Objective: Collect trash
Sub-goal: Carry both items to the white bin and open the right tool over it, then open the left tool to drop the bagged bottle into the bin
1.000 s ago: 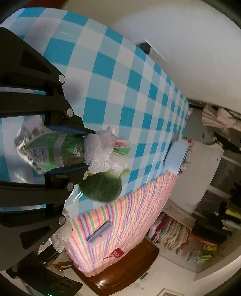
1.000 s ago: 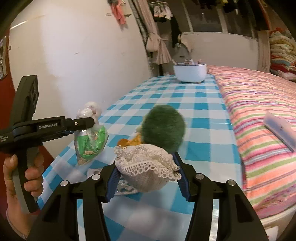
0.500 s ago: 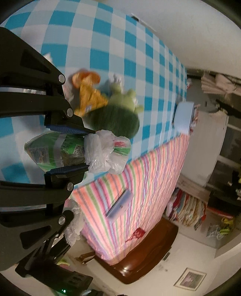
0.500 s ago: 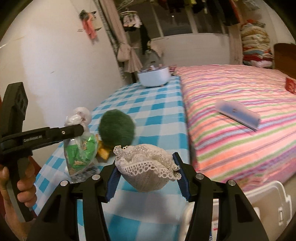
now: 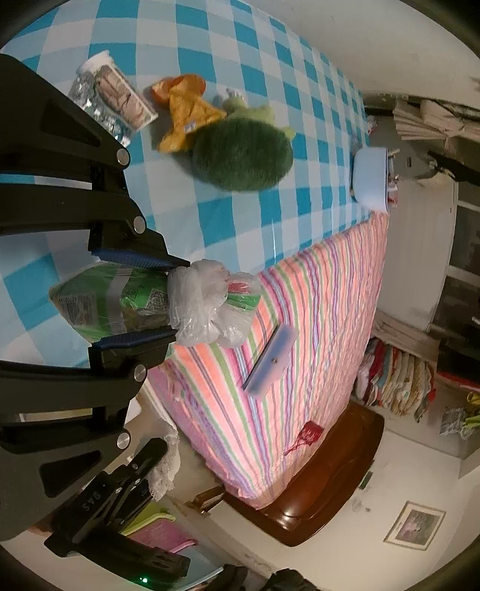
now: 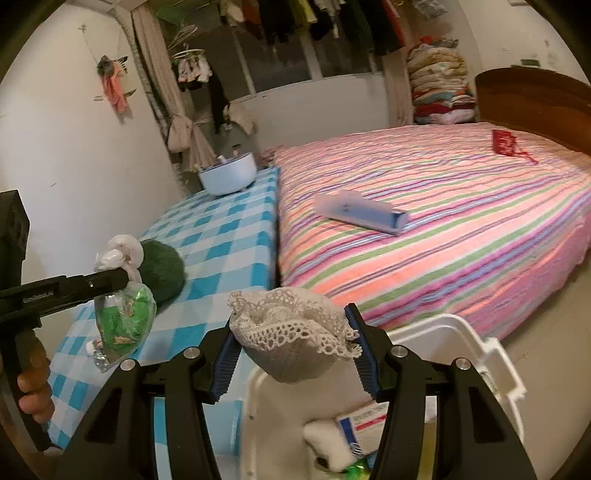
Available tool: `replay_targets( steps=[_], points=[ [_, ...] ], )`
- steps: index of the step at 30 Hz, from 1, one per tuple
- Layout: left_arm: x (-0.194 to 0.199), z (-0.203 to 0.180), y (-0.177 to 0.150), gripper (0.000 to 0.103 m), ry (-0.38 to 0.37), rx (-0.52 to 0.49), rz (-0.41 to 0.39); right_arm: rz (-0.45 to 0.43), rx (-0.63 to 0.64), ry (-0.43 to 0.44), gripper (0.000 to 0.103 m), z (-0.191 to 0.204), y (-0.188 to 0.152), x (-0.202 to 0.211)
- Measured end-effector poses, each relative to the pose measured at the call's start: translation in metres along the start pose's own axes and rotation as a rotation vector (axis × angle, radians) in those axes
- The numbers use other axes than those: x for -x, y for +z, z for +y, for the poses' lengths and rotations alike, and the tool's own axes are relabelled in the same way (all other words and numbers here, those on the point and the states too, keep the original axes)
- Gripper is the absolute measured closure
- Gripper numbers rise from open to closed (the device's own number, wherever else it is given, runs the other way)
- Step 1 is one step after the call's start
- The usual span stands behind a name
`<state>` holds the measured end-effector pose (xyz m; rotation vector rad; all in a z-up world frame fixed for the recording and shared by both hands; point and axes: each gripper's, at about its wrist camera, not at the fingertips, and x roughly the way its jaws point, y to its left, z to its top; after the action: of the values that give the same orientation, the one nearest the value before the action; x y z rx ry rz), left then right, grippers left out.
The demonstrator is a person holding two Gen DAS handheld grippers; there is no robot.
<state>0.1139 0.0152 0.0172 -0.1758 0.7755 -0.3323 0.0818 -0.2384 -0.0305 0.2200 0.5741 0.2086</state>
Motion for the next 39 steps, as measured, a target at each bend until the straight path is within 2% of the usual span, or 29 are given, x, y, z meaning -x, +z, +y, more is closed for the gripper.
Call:
replay_targets(
  steps=[9,14,20,32,39],
  points=[
    [-0.009,-0.03,-0.003,0.074,-0.038,-0.045,0.014,-0.037,-0.032,-0.076,0.048,-0.018,-0.008,0.018],
    [-0.014,-0.047,-0.008,0.074,-0.057,-0.074,0.027,-0.066,-0.069,-0.077,0.033,-0.027,-0.008,0.024],
    [-0.022,-0.063,-0.012,0.073,-0.084,-0.098,0.047,-0.199,-0.16,-0.113,0.033,-0.045,-0.004,0.048],
    [-0.036,-0.106,-0.026,0.073,-0.158,-0.164,0.088,-0.36,-0.26,-0.14,0.033,-0.065,-0.002,0.08],
    [-0.045,-0.133,-0.037,0.072,-0.186,-0.223,0.112,-0.391,-0.312,-0.143,0.033,-0.078,-0.004,0.089]
  ],
)
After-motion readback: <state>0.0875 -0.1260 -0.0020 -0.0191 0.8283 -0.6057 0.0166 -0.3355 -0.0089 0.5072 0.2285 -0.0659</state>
